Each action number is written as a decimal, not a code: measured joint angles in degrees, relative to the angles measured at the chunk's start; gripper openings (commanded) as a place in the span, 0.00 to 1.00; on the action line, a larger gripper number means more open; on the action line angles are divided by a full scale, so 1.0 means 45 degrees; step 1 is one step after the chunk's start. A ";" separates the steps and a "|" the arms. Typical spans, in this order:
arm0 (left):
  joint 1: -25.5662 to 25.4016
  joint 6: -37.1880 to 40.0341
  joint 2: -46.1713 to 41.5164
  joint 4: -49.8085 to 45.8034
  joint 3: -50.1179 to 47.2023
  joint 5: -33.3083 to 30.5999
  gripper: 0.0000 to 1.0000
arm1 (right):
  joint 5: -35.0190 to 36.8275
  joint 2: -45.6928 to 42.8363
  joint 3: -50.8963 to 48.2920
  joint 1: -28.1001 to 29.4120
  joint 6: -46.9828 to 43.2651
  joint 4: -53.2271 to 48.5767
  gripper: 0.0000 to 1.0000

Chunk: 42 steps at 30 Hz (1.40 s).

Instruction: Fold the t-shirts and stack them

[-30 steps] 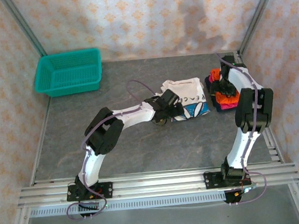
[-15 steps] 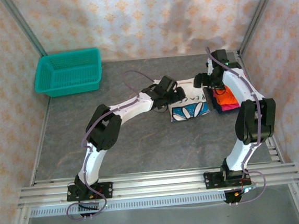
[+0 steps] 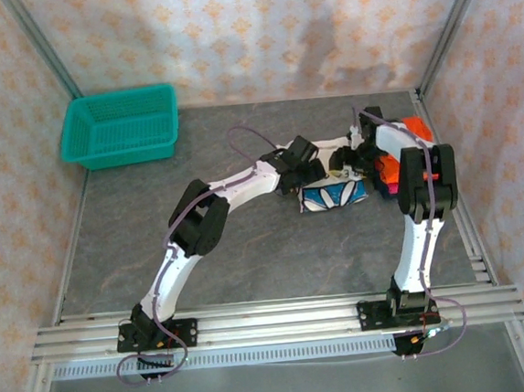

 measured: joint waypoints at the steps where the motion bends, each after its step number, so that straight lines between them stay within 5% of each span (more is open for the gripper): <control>1: 0.0000 -0.0039 0.0010 -0.0063 0.0029 0.0000 0.76 | -0.0151 0.0029 0.0000 0.0000 0.0010 0.0024 0.55; 7: -0.0015 -0.0185 0.0379 -0.0155 0.0529 0.0272 0.57 | -0.0714 0.0049 -0.0005 0.0039 0.0000 0.0063 0.16; 11: -0.0029 -0.0423 0.0588 0.0126 0.0607 0.0534 0.23 | -0.0913 0.0049 -0.0005 0.0039 0.0053 0.0068 0.01; 14: -0.0053 -0.0437 0.0651 0.0350 0.0670 0.0646 0.00 | -0.0986 0.0049 -0.0005 0.0039 0.0053 0.0078 0.00; 26: -0.0466 -0.0049 0.0559 0.0126 0.1200 0.0151 0.00 | -0.0471 -0.1685 -0.0141 0.0175 -0.0321 -0.0403 0.00; 42: -0.1923 0.0204 0.1841 -0.1613 0.8417 -0.1603 0.00 | -0.0073 -0.3541 0.1914 -0.2045 -0.1588 -0.2297 0.00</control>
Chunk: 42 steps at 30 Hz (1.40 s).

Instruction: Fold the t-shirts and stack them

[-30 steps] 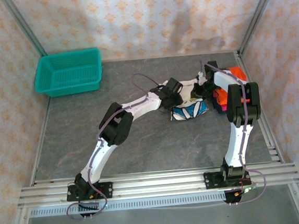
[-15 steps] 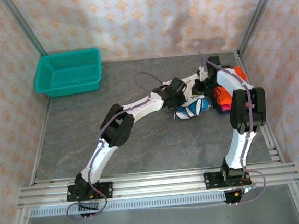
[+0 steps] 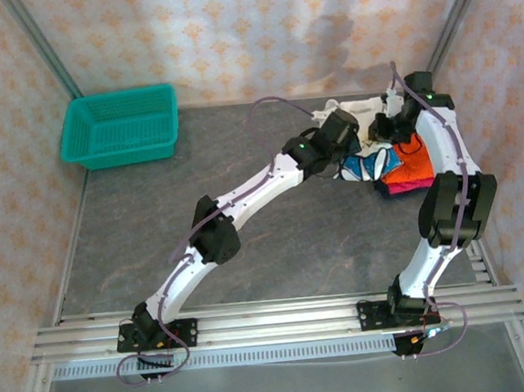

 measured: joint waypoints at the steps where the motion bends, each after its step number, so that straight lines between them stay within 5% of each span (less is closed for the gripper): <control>1: -0.0029 0.0039 0.0097 0.0024 0.0083 -0.0083 0.00 | -0.0005 -0.0044 0.0015 -0.0092 0.0000 -0.0010 0.00; 20: -0.0073 0.0651 0.2157 0.4206 0.1909 0.0287 0.00 | 0.0894 -0.1258 0.0418 -0.1530 0.0005 0.1608 0.00; 38: -0.0321 -0.1836 0.4488 0.7427 0.2322 0.1889 0.01 | 0.3487 -0.1511 -0.2361 -0.2205 0.0233 0.3706 0.00; 42: -0.0340 -0.2166 0.4687 0.7441 0.2322 0.2021 0.45 | 0.3900 -0.1404 -0.2589 -0.2205 0.0296 0.3789 0.00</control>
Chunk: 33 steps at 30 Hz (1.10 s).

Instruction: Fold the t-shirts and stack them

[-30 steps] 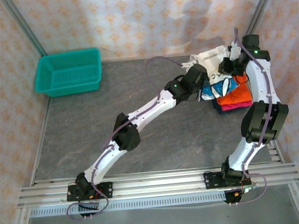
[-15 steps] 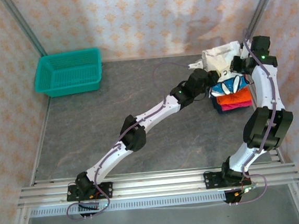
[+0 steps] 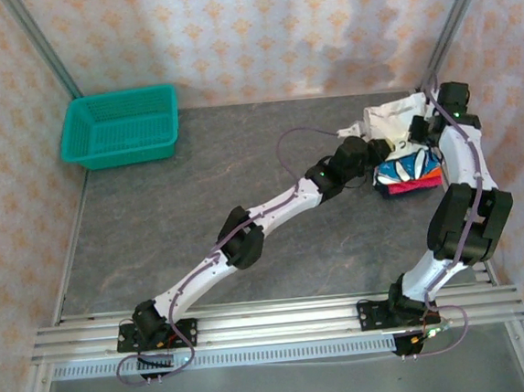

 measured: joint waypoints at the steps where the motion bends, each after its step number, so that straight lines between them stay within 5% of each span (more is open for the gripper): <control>1: 0.0000 -0.0126 0.0010 -0.0102 0.0000 -0.0005 0.59 | 0.0369 0.0107 0.0000 -0.0005 0.0000 0.0214 0.00; 6: 0.0155 -0.0432 0.0010 -0.0869 -0.0010 0.0262 0.99 | 0.1715 0.1103 0.0131 -0.0583 0.0005 0.1185 0.00; 9: 0.0291 -0.0330 -0.0452 -0.1180 -0.0981 0.0568 1.00 | 0.1972 0.1749 0.0272 -0.0699 0.0000 0.1205 0.00; 13: 0.0427 0.0311 -0.2759 -0.1035 -0.5362 0.0466 1.00 | 0.1574 0.1865 0.0267 -0.0695 -0.0049 0.1345 0.04; 20: 0.0447 0.1841 -0.6989 0.0092 -1.1079 -0.0325 1.00 | -0.0063 0.1700 0.0267 -0.0724 -0.0029 0.1331 0.68; 23: 0.0466 0.2526 -0.8276 0.0471 -1.2186 -0.0627 1.00 | -0.0112 0.1156 0.0262 -0.0709 0.0170 0.1088 0.84; 33: 0.0559 0.4284 -1.1132 0.1307 -1.5931 -0.1904 1.00 | 0.1083 -0.2249 0.0058 0.0248 0.0418 0.0782 0.82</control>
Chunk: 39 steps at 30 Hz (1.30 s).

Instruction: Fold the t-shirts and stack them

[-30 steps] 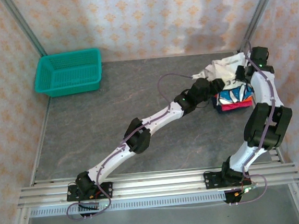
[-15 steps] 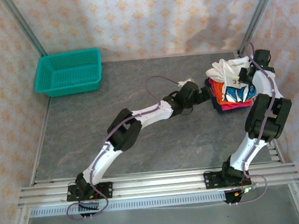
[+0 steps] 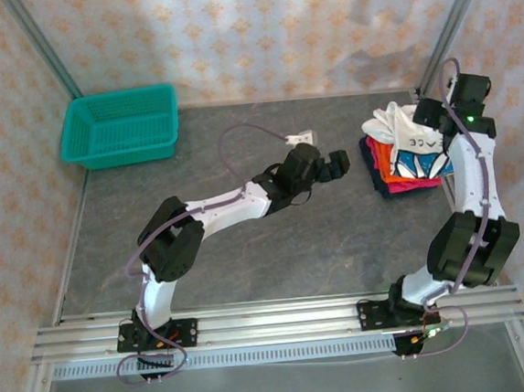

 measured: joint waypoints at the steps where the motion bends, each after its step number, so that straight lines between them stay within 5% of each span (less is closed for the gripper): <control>1: 0.0019 0.0126 -0.0189 0.0034 -0.0379 -0.0146 1.00 | -0.0005 -0.0044 0.0000 0.0403 -0.0058 0.0044 0.80; 11: 0.0019 0.0452 -0.1928 0.0170 -0.2977 -0.1005 1.00 | -0.0083 0.3342 0.0782 0.1729 -0.0495 -0.0398 0.49; 15: 0.0019 0.0457 -0.2239 0.0180 -0.3434 -0.1239 1.00 | -0.0068 0.4333 0.1282 0.1739 -0.0525 -0.0792 0.05; 16: 0.0019 0.0457 -0.2273 0.0180 -0.3512 -0.1273 1.00 | -0.0039 0.4386 0.1336 0.1758 -0.0515 -0.0816 0.01; 18: 0.0019 0.0491 -0.2283 0.0175 -0.3565 -0.1331 1.00 | 0.0078 0.4289 0.1331 0.1812 -0.0510 -0.0835 0.05; 20: 0.0019 0.0568 -0.2283 0.0170 -0.3565 -0.1345 1.00 | 0.0219 0.4012 0.1239 0.1894 -0.0495 -0.0782 0.21; 21: 0.0019 0.0597 -0.2283 0.0175 -0.3565 -0.1360 1.00 | 0.0262 0.3779 0.1151 0.1938 -0.0495 -0.0782 0.20; 23: 0.0019 0.0646 -0.2283 0.0175 -0.3565 -0.1360 1.00 | 0.0253 0.3356 0.1059 0.2035 -0.0583 -0.0782 0.00; 39: 0.0019 0.0636 -0.2283 0.0175 -0.3565 -0.1355 1.00 | -0.0223 0.2516 -0.0092 0.2370 -0.0860 -0.0554 0.00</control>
